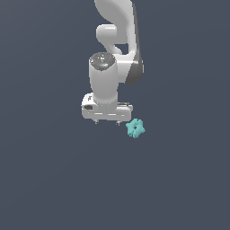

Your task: Pick up the object and move it to a goal position.

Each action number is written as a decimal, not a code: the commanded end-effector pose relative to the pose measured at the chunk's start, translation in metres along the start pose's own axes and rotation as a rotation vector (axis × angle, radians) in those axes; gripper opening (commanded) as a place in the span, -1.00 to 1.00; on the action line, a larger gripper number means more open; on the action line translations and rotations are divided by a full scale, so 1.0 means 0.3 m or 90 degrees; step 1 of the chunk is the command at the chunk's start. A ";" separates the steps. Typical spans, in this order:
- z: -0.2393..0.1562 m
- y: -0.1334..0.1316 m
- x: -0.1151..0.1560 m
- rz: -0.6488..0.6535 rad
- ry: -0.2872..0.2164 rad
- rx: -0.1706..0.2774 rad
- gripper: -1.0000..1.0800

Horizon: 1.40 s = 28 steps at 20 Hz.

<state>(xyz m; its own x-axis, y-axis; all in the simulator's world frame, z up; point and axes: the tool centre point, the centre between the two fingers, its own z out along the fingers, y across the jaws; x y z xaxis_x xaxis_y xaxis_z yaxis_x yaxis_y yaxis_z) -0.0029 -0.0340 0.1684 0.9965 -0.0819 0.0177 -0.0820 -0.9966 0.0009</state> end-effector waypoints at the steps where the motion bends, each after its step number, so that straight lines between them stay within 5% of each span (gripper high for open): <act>1: 0.000 0.000 0.000 0.000 0.000 0.000 1.00; 16: 0.033 0.009 -0.020 -0.009 -0.008 0.003 1.00; 28: 0.119 -0.039 -0.055 -0.144 0.006 0.004 1.00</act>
<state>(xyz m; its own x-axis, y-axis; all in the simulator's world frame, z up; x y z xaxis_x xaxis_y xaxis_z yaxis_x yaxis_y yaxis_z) -0.0160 -0.0238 0.1370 0.9940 0.1067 0.0230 0.1068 -0.9943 -0.0016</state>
